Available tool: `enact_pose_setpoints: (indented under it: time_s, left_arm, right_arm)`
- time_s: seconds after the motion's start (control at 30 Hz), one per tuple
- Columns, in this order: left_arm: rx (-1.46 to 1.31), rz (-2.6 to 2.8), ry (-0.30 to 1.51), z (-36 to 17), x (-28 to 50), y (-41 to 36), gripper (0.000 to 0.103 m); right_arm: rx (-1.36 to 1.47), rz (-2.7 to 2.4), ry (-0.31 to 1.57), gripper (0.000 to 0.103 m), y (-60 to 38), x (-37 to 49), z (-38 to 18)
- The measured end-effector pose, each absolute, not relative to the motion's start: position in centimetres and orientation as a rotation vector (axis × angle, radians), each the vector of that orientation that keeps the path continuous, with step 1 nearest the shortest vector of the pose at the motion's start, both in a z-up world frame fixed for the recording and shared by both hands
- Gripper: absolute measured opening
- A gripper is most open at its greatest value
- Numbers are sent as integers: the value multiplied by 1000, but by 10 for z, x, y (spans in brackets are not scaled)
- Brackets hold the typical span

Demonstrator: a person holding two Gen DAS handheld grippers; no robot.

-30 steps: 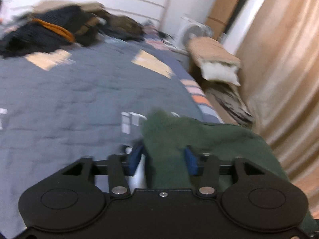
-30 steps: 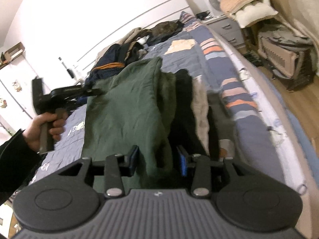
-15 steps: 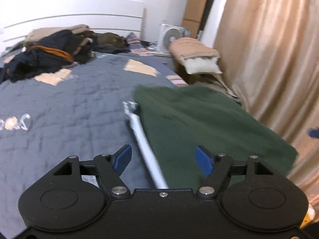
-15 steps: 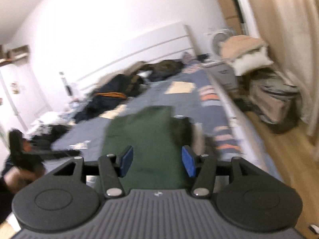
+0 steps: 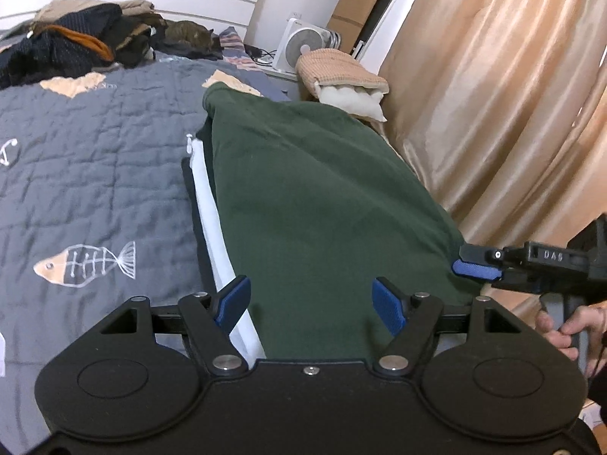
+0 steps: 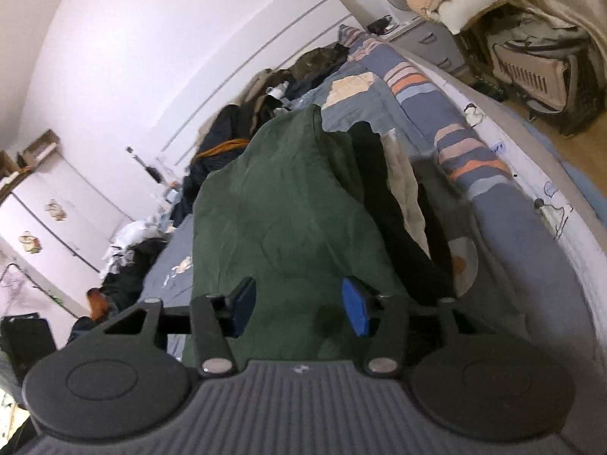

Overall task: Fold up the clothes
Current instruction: 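Lower the shirt onto the stack and open both grippers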

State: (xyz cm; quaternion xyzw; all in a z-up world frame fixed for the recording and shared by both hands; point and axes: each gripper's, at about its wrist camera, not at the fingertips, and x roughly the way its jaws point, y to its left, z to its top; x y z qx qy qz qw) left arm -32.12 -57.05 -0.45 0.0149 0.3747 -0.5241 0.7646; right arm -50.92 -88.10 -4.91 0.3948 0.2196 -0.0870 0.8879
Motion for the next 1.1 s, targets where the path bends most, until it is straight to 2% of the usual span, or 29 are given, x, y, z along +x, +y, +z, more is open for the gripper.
enact_pose_setpoints:
  time_s: [0.37,0.53,0.83,1.1]
  left_arm:
    - [-7,-1191,859,-12,-337,-568,70]
    - [7,-1264,837,-14,-354,-579,70]
    - [15,-1327,917,-45,-364,-611,70]
    - [-7,-1291,1059,-90,-371,-600,71]
  right_arm:
    - [873,-163,453,39,-881,-530,-63]
    - [866,-168,469,39,-880,-535,-60]
    - [818,-189,473,44,-877,-533,-23]
    - [748,-160,467,48,-873,-504,-2]
